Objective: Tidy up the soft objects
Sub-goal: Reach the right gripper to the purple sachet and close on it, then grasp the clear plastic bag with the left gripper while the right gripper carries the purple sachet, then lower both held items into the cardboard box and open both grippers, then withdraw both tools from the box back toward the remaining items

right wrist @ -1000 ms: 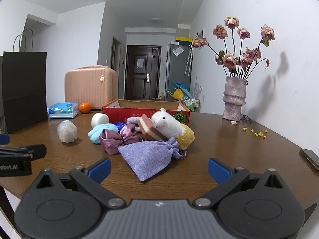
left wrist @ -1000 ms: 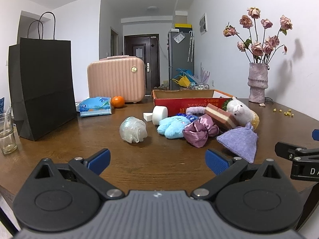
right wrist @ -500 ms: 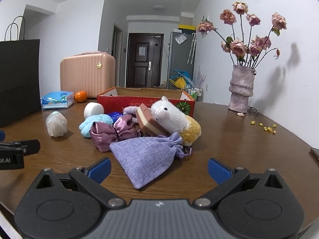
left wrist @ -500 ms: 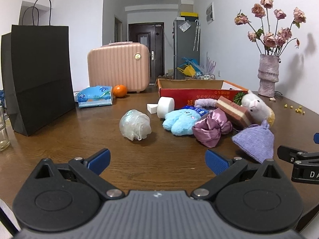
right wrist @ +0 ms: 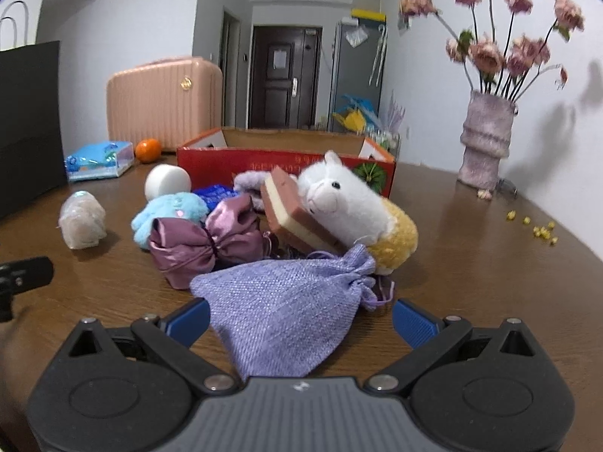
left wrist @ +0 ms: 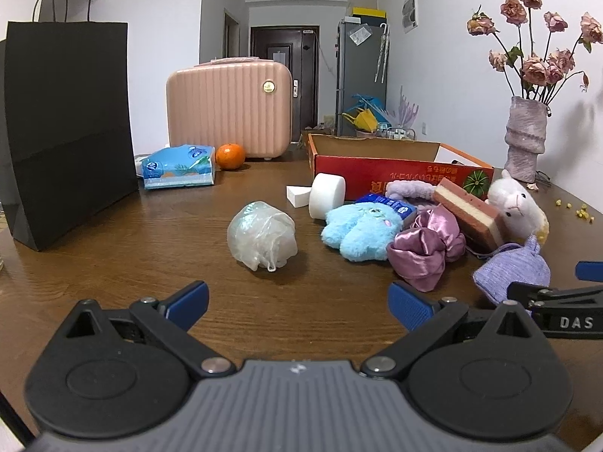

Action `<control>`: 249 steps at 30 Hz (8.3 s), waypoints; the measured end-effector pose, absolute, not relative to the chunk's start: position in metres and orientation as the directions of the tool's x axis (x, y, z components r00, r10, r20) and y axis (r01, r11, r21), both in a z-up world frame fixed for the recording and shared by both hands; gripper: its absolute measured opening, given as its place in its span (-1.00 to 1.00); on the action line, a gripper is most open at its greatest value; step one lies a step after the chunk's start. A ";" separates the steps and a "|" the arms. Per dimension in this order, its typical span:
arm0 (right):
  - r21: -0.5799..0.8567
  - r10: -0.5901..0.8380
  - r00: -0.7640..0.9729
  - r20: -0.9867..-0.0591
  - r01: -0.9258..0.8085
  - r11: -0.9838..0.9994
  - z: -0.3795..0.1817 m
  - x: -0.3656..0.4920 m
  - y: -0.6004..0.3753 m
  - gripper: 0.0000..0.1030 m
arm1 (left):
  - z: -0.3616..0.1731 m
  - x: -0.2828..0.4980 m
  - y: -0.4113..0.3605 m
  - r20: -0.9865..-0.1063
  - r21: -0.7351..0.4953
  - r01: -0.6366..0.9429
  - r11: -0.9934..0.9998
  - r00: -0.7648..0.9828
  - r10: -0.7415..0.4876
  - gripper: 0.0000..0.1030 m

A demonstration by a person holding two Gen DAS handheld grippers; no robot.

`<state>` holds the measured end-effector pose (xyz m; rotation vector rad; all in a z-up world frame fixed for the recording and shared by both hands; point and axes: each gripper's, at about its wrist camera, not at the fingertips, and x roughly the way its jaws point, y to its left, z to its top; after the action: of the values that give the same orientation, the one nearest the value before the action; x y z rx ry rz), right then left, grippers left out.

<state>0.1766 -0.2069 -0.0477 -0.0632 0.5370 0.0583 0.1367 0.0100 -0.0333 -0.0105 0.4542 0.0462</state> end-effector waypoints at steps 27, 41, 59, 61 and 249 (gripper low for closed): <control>0.042 0.184 0.806 -0.563 -0.195 0.980 -0.055 0.204 -0.207 -0.31 | -0.029 0.156 0.008 -0.487 -0.012 -0.017 1.000 0.874 0.009 1.00; 0.056 0.240 0.854 -0.462 -0.242 0.969 -0.027 0.181 -0.208 -0.33 | -0.008 0.155 0.019 -0.462 0.038 -0.051 0.998 0.885 0.062 1.00; 0.013 0.189 0.917 -0.352 -0.197 0.980 0.010 0.197 -0.209 -0.33 | -0.006 0.229 0.035 -0.535 0.102 -0.064 0.993 0.838 0.108 1.00; 0.011 0.182 0.919 -0.350 -0.190 0.982 0.012 0.201 -0.210 -0.33 | -0.011 0.240 0.037 -0.551 0.107 -0.061 0.992 0.827 0.111 1.00; 0.064 0.105 0.965 -0.242 -0.092 0.994 -0.006 0.258 -0.281 1.00 | 0.009 0.285 -0.015 -0.352 -0.067 0.079 0.995 0.931 -0.098 1.00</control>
<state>0.2576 -0.2815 -0.0057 0.0526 0.2474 0.0996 0.2846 -0.0149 0.0087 -0.0519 0.3629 -0.0907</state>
